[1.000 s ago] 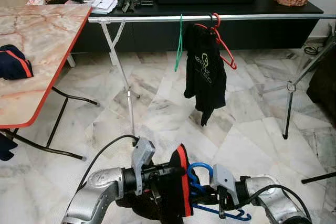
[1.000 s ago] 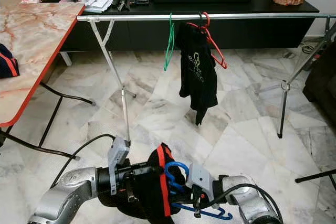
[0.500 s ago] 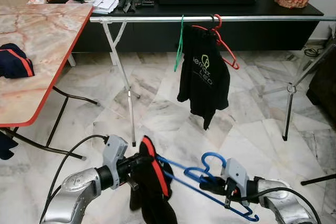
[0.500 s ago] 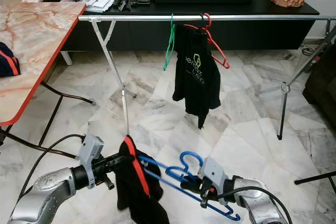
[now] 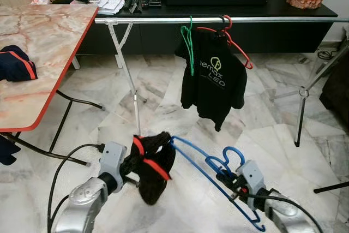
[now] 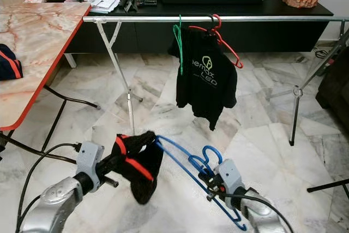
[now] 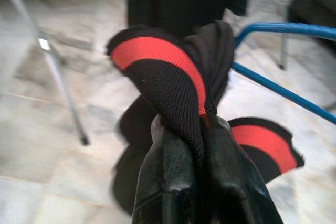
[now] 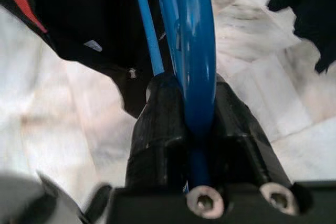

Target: Hang hanger

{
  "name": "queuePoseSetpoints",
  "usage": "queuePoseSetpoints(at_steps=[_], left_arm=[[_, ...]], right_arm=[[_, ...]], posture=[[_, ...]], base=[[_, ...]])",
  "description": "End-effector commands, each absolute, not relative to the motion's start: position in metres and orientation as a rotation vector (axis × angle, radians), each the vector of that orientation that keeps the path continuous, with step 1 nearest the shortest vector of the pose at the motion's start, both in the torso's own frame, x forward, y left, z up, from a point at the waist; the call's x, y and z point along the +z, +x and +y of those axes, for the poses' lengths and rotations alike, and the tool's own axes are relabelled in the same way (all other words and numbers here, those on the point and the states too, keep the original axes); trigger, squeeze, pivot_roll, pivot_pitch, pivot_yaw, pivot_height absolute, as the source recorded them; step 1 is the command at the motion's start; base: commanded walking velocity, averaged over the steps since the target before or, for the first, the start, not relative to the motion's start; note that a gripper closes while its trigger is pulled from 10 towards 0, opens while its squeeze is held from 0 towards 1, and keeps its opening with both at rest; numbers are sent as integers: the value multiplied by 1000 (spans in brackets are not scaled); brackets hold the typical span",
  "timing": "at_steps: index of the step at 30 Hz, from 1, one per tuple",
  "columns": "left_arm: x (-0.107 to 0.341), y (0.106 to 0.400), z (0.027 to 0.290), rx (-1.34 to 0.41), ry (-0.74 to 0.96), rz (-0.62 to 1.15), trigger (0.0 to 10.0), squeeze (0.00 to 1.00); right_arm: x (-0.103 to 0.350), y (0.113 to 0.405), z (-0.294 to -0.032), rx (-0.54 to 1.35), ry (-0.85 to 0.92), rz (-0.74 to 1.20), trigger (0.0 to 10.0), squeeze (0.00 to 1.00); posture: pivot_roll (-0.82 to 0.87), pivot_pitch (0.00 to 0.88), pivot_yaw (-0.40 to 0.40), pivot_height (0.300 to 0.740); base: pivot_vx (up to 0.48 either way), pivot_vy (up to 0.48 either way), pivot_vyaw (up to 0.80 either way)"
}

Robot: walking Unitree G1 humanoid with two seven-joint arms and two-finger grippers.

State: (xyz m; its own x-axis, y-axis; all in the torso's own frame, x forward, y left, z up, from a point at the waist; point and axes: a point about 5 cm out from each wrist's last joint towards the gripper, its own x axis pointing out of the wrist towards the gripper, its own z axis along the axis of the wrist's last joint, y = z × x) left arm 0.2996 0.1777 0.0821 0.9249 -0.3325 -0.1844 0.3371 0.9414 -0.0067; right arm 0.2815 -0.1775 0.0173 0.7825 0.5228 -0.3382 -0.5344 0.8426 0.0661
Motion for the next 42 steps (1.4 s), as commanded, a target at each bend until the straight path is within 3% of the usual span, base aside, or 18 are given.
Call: queuePoseSetpoints(at_steps=[1, 7, 11, 16, 19, 23, 28, 34, 42], left_arm=[[71, 295, 204, -190, 31, 229, 0, 0], [81, 300, 218, 12, -20, 153, 0, 0], [85, 302, 221, 74, -73, 119, 0, 0], [107, 309, 186, -190, -103, 23, 0, 0], [119, 310, 170, -333, -107, -5, 0, 0], [121, 306, 156, -485, -49, 7, 0, 0], [114, 306, 156, -496, 62, 38, 0, 0], [113, 311, 161, -374, 102, 38, 0, 0], [100, 314, 222, 4, 260, 146, 0, 0]], right_arm=[[24, 287, -209, 322, 77, 308, 0, 0], [-1, 274, -202, 251, 64, 427, 0, 0], [-9, 265, -188, 350, 161, 455, 0, 0], [-19, 244, -165, 741, 47, 559, 0, 0], [-22, 234, -167, 925, -12, 656, 0, 0], [-17, 233, -175, 1082, -90, 729, 0, 0], [-10, 236, -185, 1188, -207, 803, 0, 0], [-2, 240, -193, 1252, -295, 864, 0, 0], [2, 248, -201, 1174, -364, 849, 0, 0]], posture=[[-28, 177, 4, 740], [-24, 180, 10, 740], [-12, 181, 10, 740], [-24, 189, 11, 740], [-23, 189, 10, 740], [-15, 186, 11, 740], [-13, 184, 9, 740], [-11, 183, -2, 740], [-7, 184, -4, 740]], base=[[0, 0, 0], [0, 0, 0], [0, 0, 0], [0, 0, 0], [0, 0, 0], [0, 0, 0], [0, 0, 0], [0, 0, 0], [0, 0, 0]])
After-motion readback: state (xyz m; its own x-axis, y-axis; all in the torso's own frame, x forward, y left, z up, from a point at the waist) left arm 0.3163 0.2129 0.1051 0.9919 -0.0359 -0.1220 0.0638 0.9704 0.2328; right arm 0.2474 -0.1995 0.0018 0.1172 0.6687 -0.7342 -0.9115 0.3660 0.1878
